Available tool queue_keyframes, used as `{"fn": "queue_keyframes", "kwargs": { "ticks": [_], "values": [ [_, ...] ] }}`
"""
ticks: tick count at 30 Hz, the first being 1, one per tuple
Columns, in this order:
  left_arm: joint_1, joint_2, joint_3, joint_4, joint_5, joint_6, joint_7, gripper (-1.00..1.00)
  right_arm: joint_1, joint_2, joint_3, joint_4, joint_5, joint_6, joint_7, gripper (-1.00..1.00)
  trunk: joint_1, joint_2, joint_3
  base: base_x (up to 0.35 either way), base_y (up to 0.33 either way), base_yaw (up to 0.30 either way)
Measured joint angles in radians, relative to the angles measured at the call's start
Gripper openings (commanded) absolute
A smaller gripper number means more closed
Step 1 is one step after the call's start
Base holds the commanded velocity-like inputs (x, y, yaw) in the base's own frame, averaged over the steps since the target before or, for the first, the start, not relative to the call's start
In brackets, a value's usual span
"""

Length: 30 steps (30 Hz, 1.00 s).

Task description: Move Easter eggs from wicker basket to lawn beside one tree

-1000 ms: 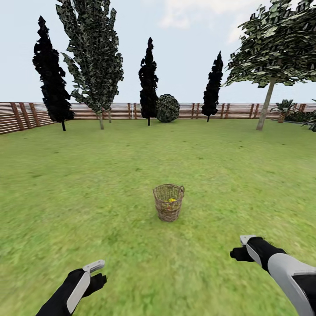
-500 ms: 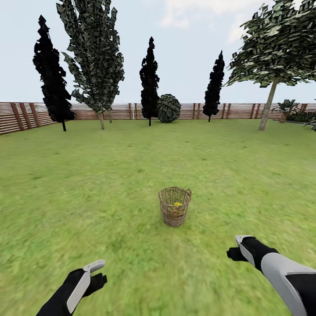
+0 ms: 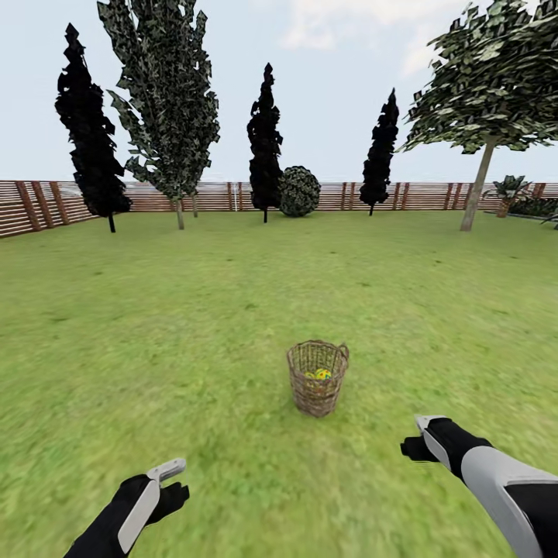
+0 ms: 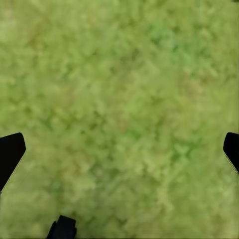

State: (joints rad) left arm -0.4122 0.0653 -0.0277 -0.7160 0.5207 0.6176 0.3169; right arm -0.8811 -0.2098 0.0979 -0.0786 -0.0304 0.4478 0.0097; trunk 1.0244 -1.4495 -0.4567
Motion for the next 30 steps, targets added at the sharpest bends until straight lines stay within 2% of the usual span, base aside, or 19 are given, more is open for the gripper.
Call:
{"fn": "queue_keyframes", "kwargs": {
  "ticks": [13, 17, 19, 20, 21, 24, 28, 30],
  "values": [
    [0.0, 0.0, -0.001, 0.001, -0.002, 0.0, 0.0, 1.0, 0.0, -0.008, 0.0, -0.001, 0.0, 0.001, 0.001, 1.0, 0.0, 0.0, 0.0, 0.335, 0.14, 0.0],
    [0.0, 0.012, 0.003, -0.001, 0.0, 0.008, -0.002, 1.0, 0.0, -0.044, 0.001, 0.0, 0.003, 0.049, 0.011, 1.0, 0.0, 0.0, 0.0, 0.335, 0.14, 0.0],
    [0.0, 0.015, 0.004, -0.001, 0.0, 0.011, -0.003, 1.0, 0.001, -0.08, 0.002, 0.031, 0.003, 0.062, 0.051, 1.0, 0.0, 0.0, 0.0, 0.332, 0.14, -0.004],
    [0.0, 0.014, 0.003, -0.001, -0.001, 0.011, -0.003, 1.0, 0.003, -0.101, 0.003, 0.067, 0.001, 0.037, 0.07, 1.0, 0.0, 0.0, 0.0, 0.332, 0.14, -0.039],
    [0.0, 0.013, 0.001, -0.001, -0.001, 0.011, -0.003, 1.0, 0.005, -0.116, 0.002, 0.106, 0.0, -0.031, 0.083, 1.0, 0.0, 0.0, 0.0, 0.332, 0.14, -0.039],
    [0.0, 0.004, -0.003, 0.002, -0.002, 0.01, -0.002, 1.0, 0.01, -0.142, 0.0, 0.161, -0.008, -0.347, 0.133, 1.0, 0.0, 0.0, 0.0, 0.332, 0.14, -0.016],
    [0.0, -0.009, -0.005, 0.005, -0.003, 0.008, -0.002, 1.0, 0.024, -0.143, 0.0, 0.173, -0.014, -0.394, 0.213, 1.0, 0.0, 0.0, 0.0, 0.331, 0.14, -0.003],
    [0.0, -0.01, -0.005, 0.005, -0.003, 0.008, -0.002, 1.0, 0.026, -0.141, 0.0, 0.174, -0.015, -0.398, 0.223, 1.0, 0.0, 0.0, 0.0, 0.331, 0.139, -0.001]
  ]
}}
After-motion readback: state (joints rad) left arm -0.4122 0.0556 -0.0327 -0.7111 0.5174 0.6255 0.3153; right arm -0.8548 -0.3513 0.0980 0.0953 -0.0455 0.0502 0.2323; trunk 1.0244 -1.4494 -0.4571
